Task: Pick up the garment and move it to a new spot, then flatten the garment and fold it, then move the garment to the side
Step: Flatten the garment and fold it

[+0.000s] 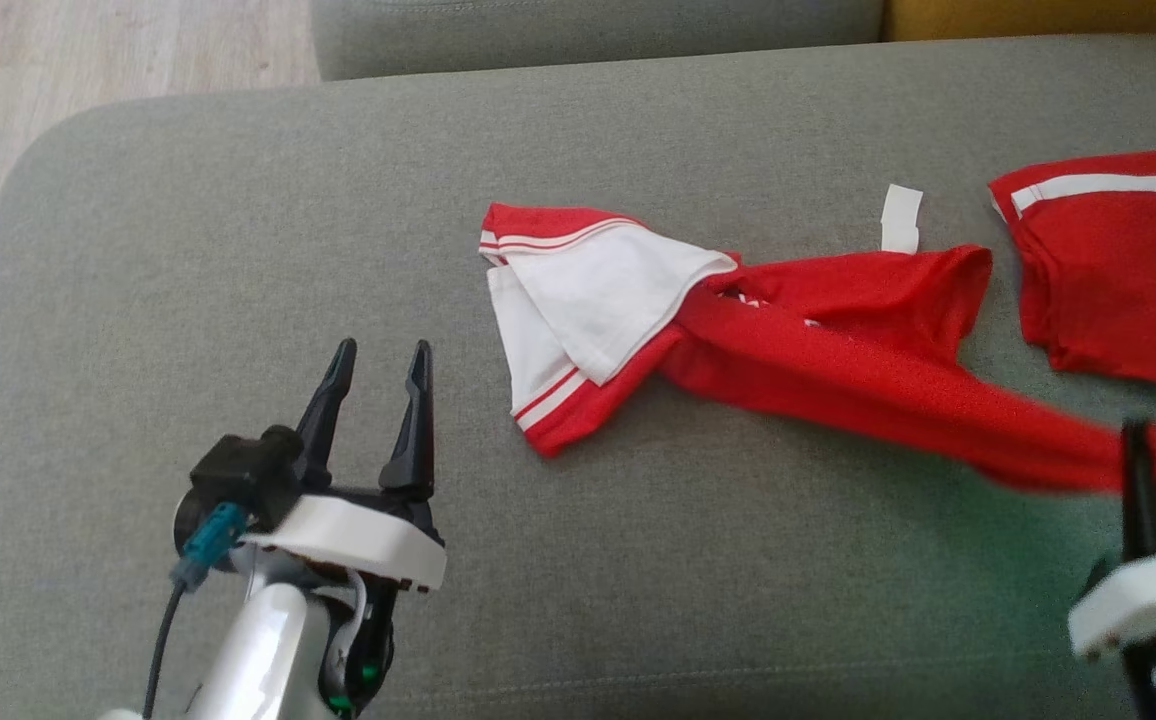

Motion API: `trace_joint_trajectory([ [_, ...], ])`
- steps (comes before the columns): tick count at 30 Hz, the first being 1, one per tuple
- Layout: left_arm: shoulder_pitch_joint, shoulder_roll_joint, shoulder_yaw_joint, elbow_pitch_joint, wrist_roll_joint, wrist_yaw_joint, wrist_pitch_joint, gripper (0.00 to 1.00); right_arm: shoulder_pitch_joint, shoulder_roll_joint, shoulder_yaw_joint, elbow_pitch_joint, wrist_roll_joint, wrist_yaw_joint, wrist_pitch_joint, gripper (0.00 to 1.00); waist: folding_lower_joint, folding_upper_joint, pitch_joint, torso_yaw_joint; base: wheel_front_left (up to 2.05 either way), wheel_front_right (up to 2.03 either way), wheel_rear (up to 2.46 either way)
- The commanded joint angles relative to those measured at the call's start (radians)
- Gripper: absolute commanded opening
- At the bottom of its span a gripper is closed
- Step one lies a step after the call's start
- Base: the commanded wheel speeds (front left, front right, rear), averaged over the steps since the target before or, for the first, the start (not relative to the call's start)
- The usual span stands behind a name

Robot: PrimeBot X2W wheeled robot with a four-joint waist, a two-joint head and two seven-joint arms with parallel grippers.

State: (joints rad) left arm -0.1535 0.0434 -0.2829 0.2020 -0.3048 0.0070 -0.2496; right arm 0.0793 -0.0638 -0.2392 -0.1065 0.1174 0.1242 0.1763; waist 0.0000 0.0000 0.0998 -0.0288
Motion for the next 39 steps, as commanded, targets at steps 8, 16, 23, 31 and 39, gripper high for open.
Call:
trace_joint_trajectory([
  [8,-0.040,0.007,0.032,-0.015,0.017,-0.011,-0.012,1.00,0.028,0.009,0.004,0.110,-0.037,0.007,-0.038,1.00,0.0000,0.0000,-0.005,0.009,0.00,0.00,0.00],
  [16,-0.040,0.007,0.018,-0.016,0.010,-0.006,-0.012,1.00,-0.090,0.011,0.101,0.076,-0.081,0.007,-0.166,1.00,0.0000,0.0000,-0.011,0.057,0.00,0.00,0.00],
  [23,-0.040,0.007,0.005,-0.027,0.002,-0.001,-0.012,1.00,-0.172,-0.015,0.301,0.105,-0.015,0.007,-0.169,1.00,0.0000,0.0000,-0.004,0.110,0.00,0.00,0.00],
  [31,-0.049,0.007,-0.022,-0.029,-0.008,0.004,-0.012,1.00,-0.300,-0.032,0.392,0.286,0.027,0.007,-0.172,1.00,0.0000,0.0000,0.031,0.187,0.00,0.00,0.00],
  [39,-0.054,0.007,-0.031,-0.024,-0.009,0.004,-0.012,1.00,-0.414,-0.036,0.340,0.458,0.088,0.007,-0.167,1.00,0.0000,0.0000,0.057,0.242,0.00,0.00,0.00],
])
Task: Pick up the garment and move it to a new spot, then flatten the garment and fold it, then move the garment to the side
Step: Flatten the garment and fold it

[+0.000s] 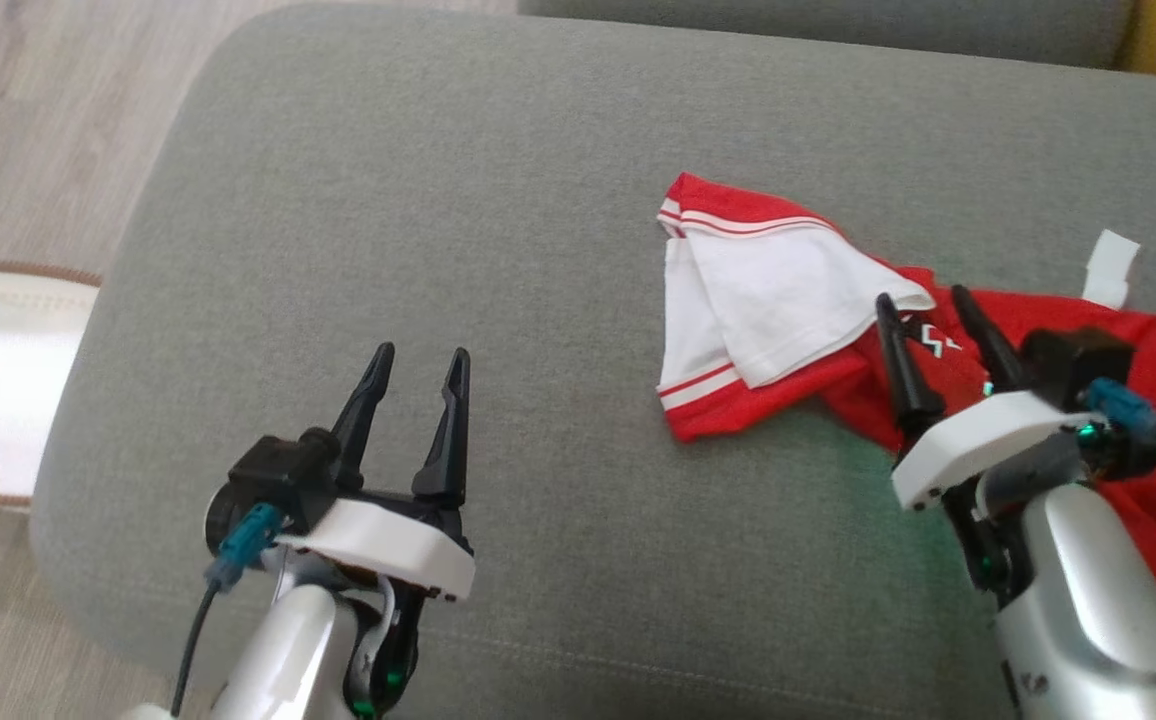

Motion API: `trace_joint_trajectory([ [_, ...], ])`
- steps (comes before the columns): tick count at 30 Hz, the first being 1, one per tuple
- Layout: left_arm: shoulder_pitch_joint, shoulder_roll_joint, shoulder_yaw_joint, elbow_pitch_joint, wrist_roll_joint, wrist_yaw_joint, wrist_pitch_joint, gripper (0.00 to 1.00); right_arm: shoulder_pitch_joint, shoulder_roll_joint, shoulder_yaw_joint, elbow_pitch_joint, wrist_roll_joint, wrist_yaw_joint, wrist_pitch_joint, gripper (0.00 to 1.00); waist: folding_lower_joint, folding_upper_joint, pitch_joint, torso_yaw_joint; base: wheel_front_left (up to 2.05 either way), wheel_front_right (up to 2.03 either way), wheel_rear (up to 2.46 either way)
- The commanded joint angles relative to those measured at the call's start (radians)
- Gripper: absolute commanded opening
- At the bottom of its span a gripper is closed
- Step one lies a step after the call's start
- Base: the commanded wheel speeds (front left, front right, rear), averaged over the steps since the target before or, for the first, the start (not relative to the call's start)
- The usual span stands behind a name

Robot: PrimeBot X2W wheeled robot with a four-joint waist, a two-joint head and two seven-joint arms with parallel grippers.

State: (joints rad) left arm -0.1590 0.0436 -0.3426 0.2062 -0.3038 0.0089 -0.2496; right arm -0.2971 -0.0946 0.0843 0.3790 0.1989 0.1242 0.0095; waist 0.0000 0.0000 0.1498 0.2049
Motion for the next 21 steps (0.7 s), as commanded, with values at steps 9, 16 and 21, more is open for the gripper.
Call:
trace_joint_trajectory([
  [9,-0.058,0.007,0.019,-0.032,-0.014,0.003,-0.012,1.00,-0.101,-0.002,0.024,0.090,0.027,0.007,-0.016,0.34,0.0000,0.0000,0.033,0.033,0.00,0.00,0.00],
  [16,-0.067,0.007,0.010,-0.029,-0.019,0.010,-0.012,1.00,-0.155,-0.007,0.051,0.076,0.027,0.007,-0.060,0.00,0.0000,0.0000,0.037,0.032,0.00,0.00,0.00],
  [21,-0.078,0.007,-0.003,-0.029,-0.027,0.009,-0.012,1.00,-0.222,-0.009,0.028,0.052,0.042,0.007,-0.012,0.00,0.0000,0.0000,0.048,0.047,0.00,0.00,0.00],
])
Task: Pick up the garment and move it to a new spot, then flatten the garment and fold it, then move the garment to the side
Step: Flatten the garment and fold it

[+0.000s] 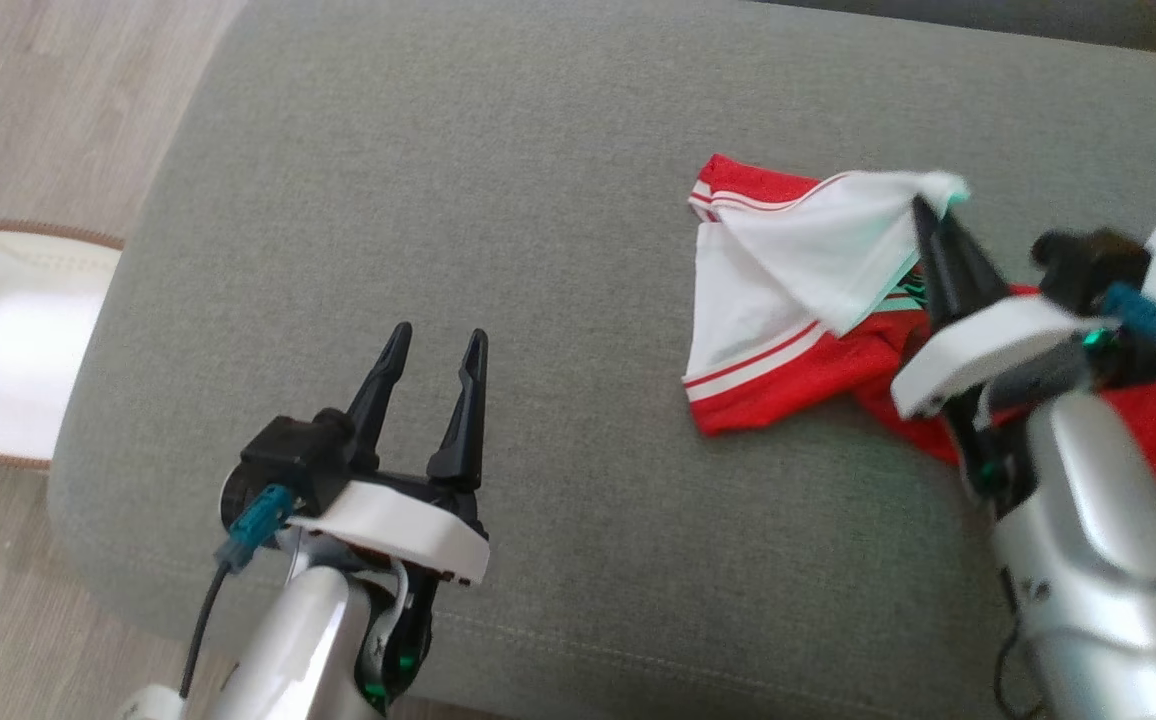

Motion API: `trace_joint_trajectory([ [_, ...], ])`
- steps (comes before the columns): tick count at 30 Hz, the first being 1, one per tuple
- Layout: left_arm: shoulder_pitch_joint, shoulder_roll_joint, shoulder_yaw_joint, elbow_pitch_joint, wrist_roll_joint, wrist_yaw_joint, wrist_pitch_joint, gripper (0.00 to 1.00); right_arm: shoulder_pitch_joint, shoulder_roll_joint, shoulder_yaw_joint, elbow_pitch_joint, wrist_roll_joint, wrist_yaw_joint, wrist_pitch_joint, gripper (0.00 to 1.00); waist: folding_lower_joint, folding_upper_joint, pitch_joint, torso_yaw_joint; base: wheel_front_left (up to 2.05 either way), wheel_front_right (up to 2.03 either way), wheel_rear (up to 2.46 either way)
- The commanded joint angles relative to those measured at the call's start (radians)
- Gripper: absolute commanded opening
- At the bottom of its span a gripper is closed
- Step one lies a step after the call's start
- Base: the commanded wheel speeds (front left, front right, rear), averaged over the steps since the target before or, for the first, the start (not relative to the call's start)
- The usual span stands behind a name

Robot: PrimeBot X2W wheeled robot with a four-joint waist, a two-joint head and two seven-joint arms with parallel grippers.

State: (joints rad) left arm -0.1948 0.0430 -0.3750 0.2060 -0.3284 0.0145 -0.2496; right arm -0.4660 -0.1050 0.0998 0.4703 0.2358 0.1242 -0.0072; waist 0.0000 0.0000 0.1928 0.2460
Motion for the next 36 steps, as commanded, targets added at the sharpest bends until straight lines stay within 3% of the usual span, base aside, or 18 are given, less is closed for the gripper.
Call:
trace_joint_trajectory([
  [1,-0.046,0.007,0.026,-0.029,-0.005,0.003,-0.012,1.00,-0.074,0.001,-0.002,-0.038,0.010,0.007,0.020,0.00,0.0000,0.0000,0.010,0.012,0.00,0.00,0.00],
  [5,-0.056,0.007,0.013,-0.030,-0.014,0.005,-0.012,1.00,-0.148,0.000,-0.069,-0.005,0.023,0.007,0.077,0.00,0.0000,0.0000,0.028,0.037,0.00,0.00,0.00],
  [11,-0.072,0.007,-0.019,-0.028,-0.041,0.012,-0.012,1.00,-0.315,-0.032,-0.211,0.154,-0.037,0.007,0.163,0.00,0.0000,0.0000,0.063,0.104,0.00,0.00,0.00],
  [12,-0.074,0.007,-0.021,-0.028,-0.044,0.015,-0.012,1.00,-0.342,-0.041,-0.236,0.190,-0.060,0.007,0.171,0.27,0.0000,0.0000,0.068,0.112,0.00,0.00,0.00],
  [13,-0.075,0.007,-0.022,-0.027,-0.047,0.017,-0.012,1.00,-0.368,-0.049,-0.265,0.231,-0.084,0.007,0.183,1.00,0.0000,0.0000,0.071,0.119,0.00,0.00,0.00],
  [18,-0.079,0.007,-0.016,-0.030,-0.054,0.027,-0.012,1.00,-0.480,-0.088,-0.362,0.385,-0.222,0.007,0.188,1.00,0.0000,0.0000,0.077,0.119,0.00,0.00,0.00],
  [23,-0.083,0.007,0.010,-0.036,-0.042,0.027,-0.012,1.00,-0.527,-0.086,-0.340,0.439,-0.286,0.007,0.136,1.00,0.0000,0.0000,0.069,0.065,0.00,0.00,0.00],
  [29,-0.086,0.007,0.059,-0.044,-0.015,0.018,-0.012,1.00,-0.478,-0.088,-0.227,0.425,-0.228,0.007,0.051,1.00,0.0000,0.0000,0.038,-0.035,0.00,0.00,0.00],
  [36,-0.075,0.007,0.113,-0.052,0.014,0.004,-0.012,1.00,-0.296,-0.086,-0.106,0.235,-0.089,0.007,-0.038,1.00,0.0000,0.0000,-0.005,-0.158,0.00,0.00,0.00],
])
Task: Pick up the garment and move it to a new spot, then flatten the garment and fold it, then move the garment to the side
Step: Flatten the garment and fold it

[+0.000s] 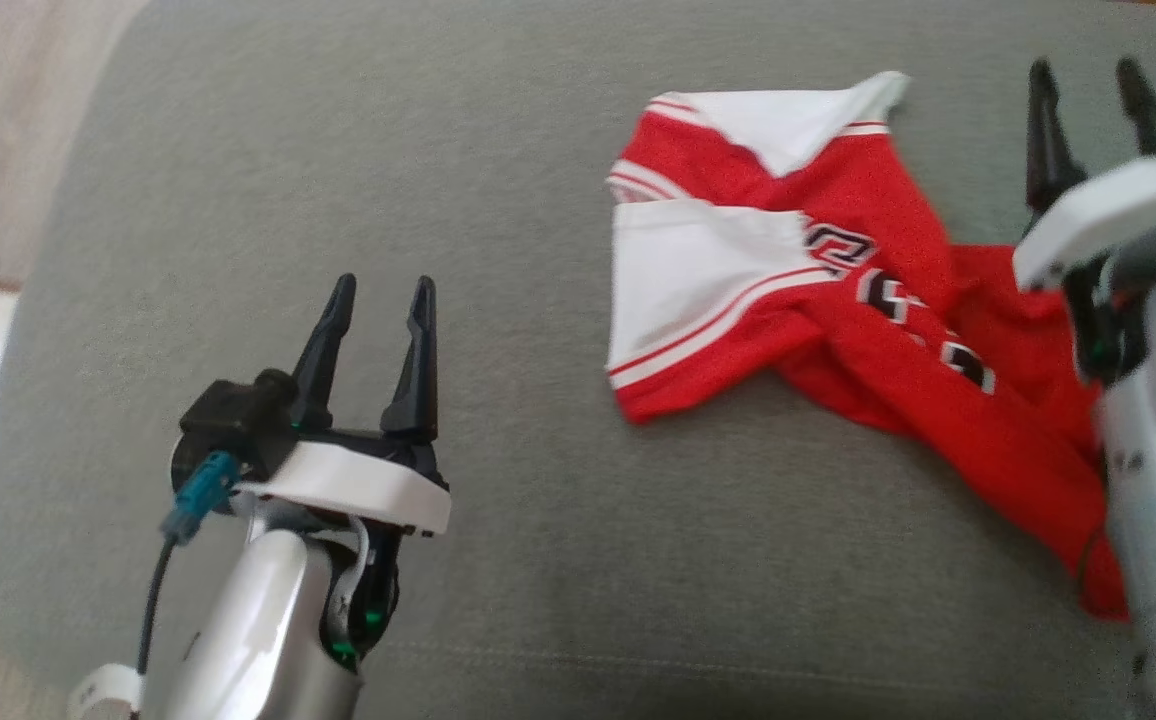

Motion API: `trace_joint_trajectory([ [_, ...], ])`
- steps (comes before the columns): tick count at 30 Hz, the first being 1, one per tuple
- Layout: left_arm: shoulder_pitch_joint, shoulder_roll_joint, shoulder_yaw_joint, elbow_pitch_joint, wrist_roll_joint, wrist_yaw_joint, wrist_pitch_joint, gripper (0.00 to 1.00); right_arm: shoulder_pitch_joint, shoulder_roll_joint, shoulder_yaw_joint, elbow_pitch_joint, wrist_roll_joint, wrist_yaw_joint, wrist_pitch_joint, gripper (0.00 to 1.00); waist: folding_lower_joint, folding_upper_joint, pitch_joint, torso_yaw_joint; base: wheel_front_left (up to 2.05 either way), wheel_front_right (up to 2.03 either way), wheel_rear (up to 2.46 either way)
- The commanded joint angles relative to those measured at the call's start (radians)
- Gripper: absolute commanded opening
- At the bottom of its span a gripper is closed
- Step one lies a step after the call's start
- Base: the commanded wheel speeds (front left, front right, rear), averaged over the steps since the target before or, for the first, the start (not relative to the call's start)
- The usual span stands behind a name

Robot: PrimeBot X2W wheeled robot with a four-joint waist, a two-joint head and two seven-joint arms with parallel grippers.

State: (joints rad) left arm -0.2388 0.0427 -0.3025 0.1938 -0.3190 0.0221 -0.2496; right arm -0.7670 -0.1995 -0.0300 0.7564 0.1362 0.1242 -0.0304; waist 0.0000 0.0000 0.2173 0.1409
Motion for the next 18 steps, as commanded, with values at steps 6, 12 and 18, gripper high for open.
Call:
trace_joint_trajectory([
  [6,-0.014,0.008,0.078,-0.045,0.019,-0.013,-0.012,1.00,0.248,0.054,-0.003,-0.312,0.054,0.007,-0.061,1.00,0.0000,0.0000,-0.059,-0.134,0.00,0.00,0.00],
  [12,-0.011,0.008,0.098,-0.042,0.024,-0.023,-0.012,1.00,0.512,0.131,-0.058,-0.545,0.030,0.007,-0.077,1.00,0.0000,0.0000,-0.065,-0.179,0.00,0.00,0.00],
  [18,-0.010,0.008,0.115,-0.032,0.028,-0.031,-0.012,1.00,0.640,0.148,-0.039,-0.660,0.050,0.007,-0.081,1.00,0.0000,0.0000,-0.057,-0.219,0.00,0.00,0.00],
])
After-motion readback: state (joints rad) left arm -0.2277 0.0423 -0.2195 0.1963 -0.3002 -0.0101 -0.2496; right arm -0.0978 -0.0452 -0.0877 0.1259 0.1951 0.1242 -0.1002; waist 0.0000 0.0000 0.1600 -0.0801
